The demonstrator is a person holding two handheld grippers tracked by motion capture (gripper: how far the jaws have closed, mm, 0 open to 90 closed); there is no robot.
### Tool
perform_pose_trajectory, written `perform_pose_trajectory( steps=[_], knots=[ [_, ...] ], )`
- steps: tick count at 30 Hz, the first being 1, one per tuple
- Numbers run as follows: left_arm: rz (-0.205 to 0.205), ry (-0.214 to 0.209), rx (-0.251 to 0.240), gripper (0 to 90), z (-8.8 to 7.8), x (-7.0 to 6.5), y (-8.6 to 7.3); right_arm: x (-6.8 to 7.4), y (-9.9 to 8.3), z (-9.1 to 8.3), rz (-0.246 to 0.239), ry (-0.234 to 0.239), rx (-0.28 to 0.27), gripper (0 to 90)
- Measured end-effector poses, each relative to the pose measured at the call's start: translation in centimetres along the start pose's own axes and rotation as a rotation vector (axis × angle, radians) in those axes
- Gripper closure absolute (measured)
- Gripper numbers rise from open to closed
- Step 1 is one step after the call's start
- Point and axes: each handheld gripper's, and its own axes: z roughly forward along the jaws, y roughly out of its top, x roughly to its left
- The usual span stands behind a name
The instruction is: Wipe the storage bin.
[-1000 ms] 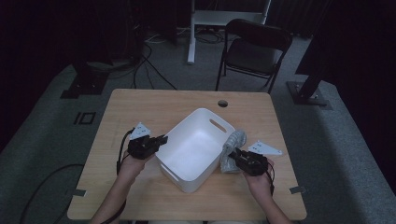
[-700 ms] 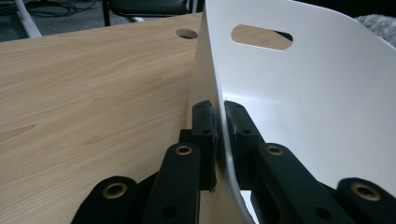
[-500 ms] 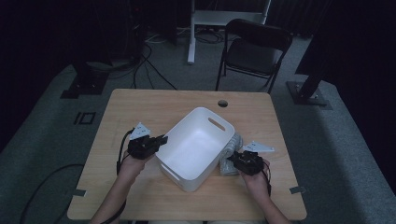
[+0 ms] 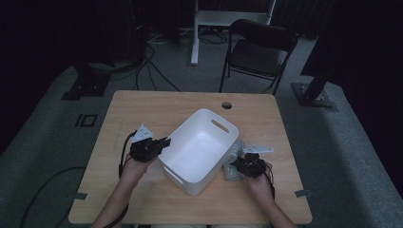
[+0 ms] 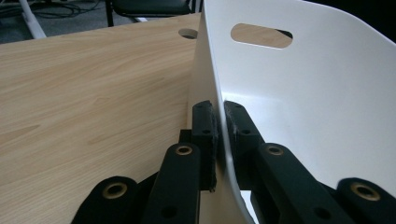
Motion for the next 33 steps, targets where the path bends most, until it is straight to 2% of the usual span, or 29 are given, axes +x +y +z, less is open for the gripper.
perform_pose_trajectory(
  steps=[2, 6, 10, 12, 15, 22, 33],
  knots=[
    [0.002, 0.002, 0.001, 83.9, 0.0, 0.0, 0.0, 0.3, 0.2, -0.5, -0.002, 0.003, -0.010, 75.7],
    [0.001, 0.006, 0.002, 84.0, 0.0, 0.0, 0.0, 1.3, 0.9, -2.6, -0.021, 0.046, -0.096, 75.7],
    [-0.001, 0.005, 0.002, 84.1, 0.0, -0.1, 0.0, 2.8, 1.5, -4.8, -0.062, 0.075, -0.168, 75.6],
    [-0.005, -0.001, 0.001, 84.1, 0.0, 0.0, 0.0, 3.4, 1.7, -5.1, -0.073, 0.082, -0.170, 75.5],
    [-0.003, -0.002, 0.004, 84.0, 0.1, -0.1, 0.0, 3.8, 1.6, -4.3, -0.097, 0.067, -0.147, 75.5],
    [0.010, 0.003, 0.008, 83.8, 0.1, -0.2, 0.1, 3.3, 1.6, -3.3, -0.089, 0.045, -0.121, 75.5],
    [0.008, 0.002, 0.008, 83.2, 0.1, -0.2, 0.1, 2.5, 0.8, -1.6, -0.054, 0.042, -0.055, 75.4]
  ],
)
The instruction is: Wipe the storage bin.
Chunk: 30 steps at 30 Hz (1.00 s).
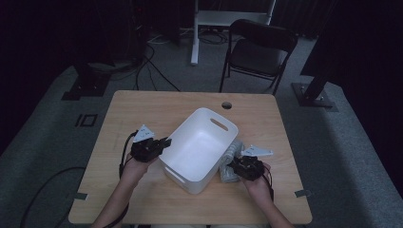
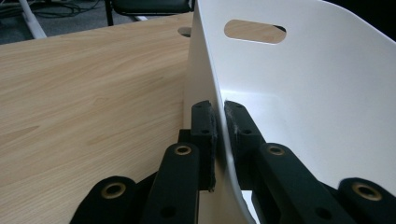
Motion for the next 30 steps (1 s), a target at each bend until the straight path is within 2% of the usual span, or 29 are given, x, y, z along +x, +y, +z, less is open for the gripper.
perform_pose_trajectory(
  steps=[6, 12, 14, 17, 20, 26, 28, 30],
  knots=[
    [0.003, 0.005, 0.000, 83.2, 0.0, 0.0, 0.0, -0.5, -0.4, 0.7, 0.015, -0.001, 0.028, 75.3],
    [0.003, 0.007, -0.001, 83.2, 0.0, 0.0, 0.0, -1.1, -1.1, 1.9, 0.023, -0.010, 0.083, 75.1],
    [-0.001, 0.011, -0.001, 83.2, 0.0, 0.0, 0.0, -1.2, -1.2, 2.0, 0.025, -0.010, 0.082, 75.3],
    [-0.003, 0.014, -0.002, 83.2, 0.0, 0.0, 0.0, -0.8, -1.2, 1.5, 0.008, -0.022, 0.049, 75.6],
    [-0.006, 0.013, -0.005, 83.2, 0.0, 0.0, 0.0, -0.4, -0.5, 0.5, 0.015, -0.007, 0.008, 75.7],
    [-0.002, 0.019, -0.004, 83.2, 0.0, -0.2, 0.0, 1.3, 0.8, -2.1, -0.019, 0.029, -0.096, 75.7],
    [0.000, 0.016, -0.002, 83.3, 0.1, -0.1, 0.0, 2.1, 1.1, -2.9, -0.048, 0.030, -0.135, 75.8],
    [-0.007, 0.008, -0.004, 83.3, 0.1, -0.1, 0.0, 2.8, 1.2, -3.1, -0.083, 0.011, -0.142, 75.8]
  ],
)
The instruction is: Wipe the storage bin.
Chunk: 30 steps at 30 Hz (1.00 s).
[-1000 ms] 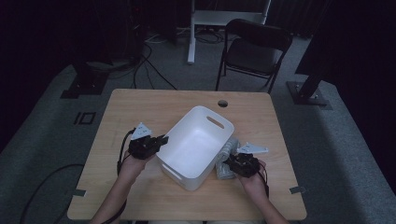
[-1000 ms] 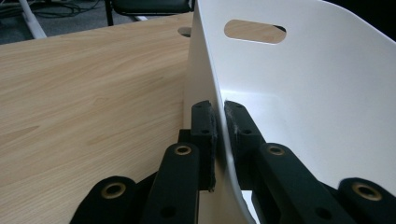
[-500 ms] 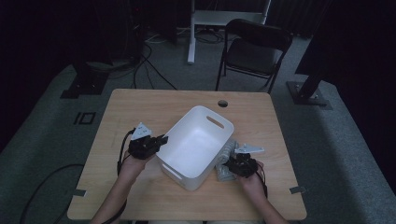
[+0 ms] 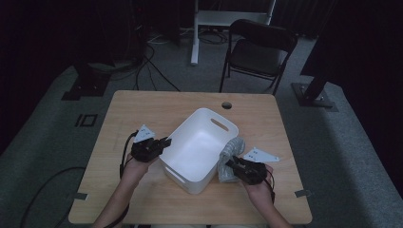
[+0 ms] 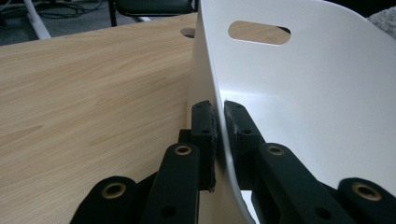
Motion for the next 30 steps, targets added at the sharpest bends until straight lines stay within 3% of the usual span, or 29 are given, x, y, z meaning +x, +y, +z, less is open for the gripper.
perform_pose_trajectory(
  steps=[2, 11, 23, 28, 30],
  knots=[
    [0.001, -0.003, 0.001, 83.3, 0.0, 0.0, 0.0, 0.2, -0.2, 0.4, -0.010, -0.004, 0.011, 75.8],
    [0.015, 0.006, 0.001, 83.1, 0.0, -0.1, 0.0, -0.9, -1.1, 2.1, 0.046, 0.018, 0.091, 75.6],
    [0.014, 0.007, -0.005, 82.6, 0.0, -0.1, 0.0, -1.6, -2.0, 3.3, 0.053, 0.007, 0.153, 75.3],
    [0.012, 0.014, -0.006, 82.6, 0.0, -0.1, 0.0, -2.0, -3.3, 4.8, 0.049, -0.020, 0.233, 75.2],
    [0.012, 0.024, -0.006, 82.7, 0.0, -0.2, 0.0, -2.3, -3.5, 5.1, 0.065, -0.014, 0.240, 75.3]
  ],
)
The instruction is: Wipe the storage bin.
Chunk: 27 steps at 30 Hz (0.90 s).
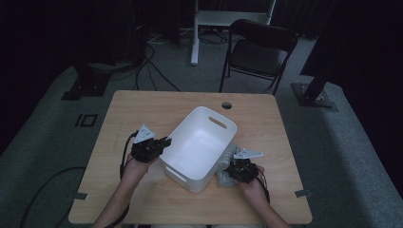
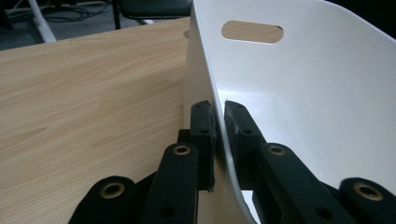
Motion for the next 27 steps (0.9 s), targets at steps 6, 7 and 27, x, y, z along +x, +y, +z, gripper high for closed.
perform_pose_trajectory(
  steps=[6, 7, 27],
  knots=[
    [-0.001, 0.007, 0.003, 82.7, 0.0, 0.0, 0.0, 1.0, 0.5, -1.7, -0.025, -0.009, -0.073, 75.7],
    [-0.002, 0.008, 0.003, 82.7, 0.0, -0.1, 0.0, 1.3, 0.7, -2.3, -0.024, 0.001, -0.099, 75.7],
    [-0.006, -0.005, -0.007, 82.5, 0.1, 0.0, 0.0, 3.5, 1.7, -4.2, -0.080, 0.049, -0.165, 75.4]
  ],
)
